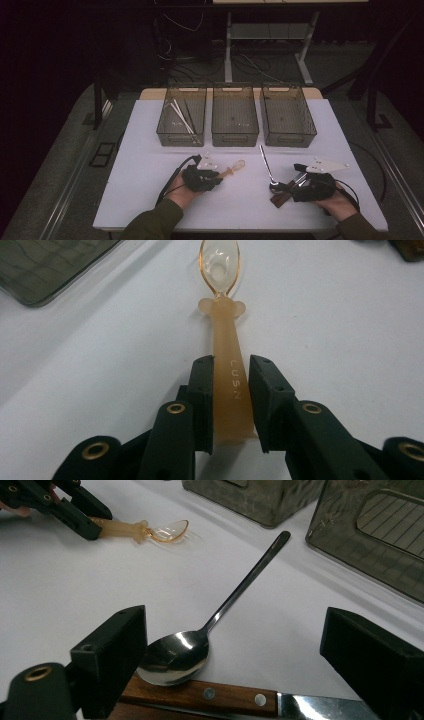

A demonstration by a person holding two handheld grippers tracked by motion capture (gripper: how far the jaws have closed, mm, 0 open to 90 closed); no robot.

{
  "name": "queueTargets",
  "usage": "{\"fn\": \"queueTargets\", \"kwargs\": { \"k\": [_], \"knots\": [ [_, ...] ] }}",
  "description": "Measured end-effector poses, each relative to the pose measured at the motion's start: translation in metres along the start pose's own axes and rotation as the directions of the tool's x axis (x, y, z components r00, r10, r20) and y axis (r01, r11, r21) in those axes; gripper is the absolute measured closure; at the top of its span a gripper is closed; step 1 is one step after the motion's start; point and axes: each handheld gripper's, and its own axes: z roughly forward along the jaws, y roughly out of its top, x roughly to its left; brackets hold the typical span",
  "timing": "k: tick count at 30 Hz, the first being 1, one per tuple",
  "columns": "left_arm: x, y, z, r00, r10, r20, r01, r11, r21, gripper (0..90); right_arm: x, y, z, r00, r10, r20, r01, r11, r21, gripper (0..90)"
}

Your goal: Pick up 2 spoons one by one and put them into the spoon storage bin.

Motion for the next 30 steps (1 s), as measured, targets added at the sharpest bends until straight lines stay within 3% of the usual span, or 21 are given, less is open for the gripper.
{"fn": "queueTargets", "kwargs": {
  "k": [9, 15, 21, 30],
  "knots": [
    [0.003, 0.002, 0.0, 0.9999, -0.014, -0.001, 0.014, 0.9999, -0.001, 73.1, 0.003, 0.0, 0.003, 0.9999, -0.007, -0.015, 0.007, 1.0, 0.0, 11.5],
    [0.007, 0.005, -0.005, 0.9999, -0.006, 0.011, 0.007, 0.9995, -0.032, 73.2, 0.003, 0.0, 0.005, 0.9998, -0.005, -0.021, 0.005, 1.0, 0.001, 11.5],
    [0.009, 0.012, -0.012, 0.9989, -0.036, 0.029, 0.038, 0.9975, -0.059, 73.3, 0.004, 0.0, 0.005, 0.9998, -0.011, -0.019, 0.011, 1.0, 0.003, 11.5],
    [0.017, 0.02, -0.02, 0.9975, -0.042, 0.057, 0.048, 0.9936, -0.102, 73.3, 0.003, 0.0, 0.005, 0.9998, -0.013, -0.017, 0.013, 1.0, 0.002, 11.5]
  ]
}}
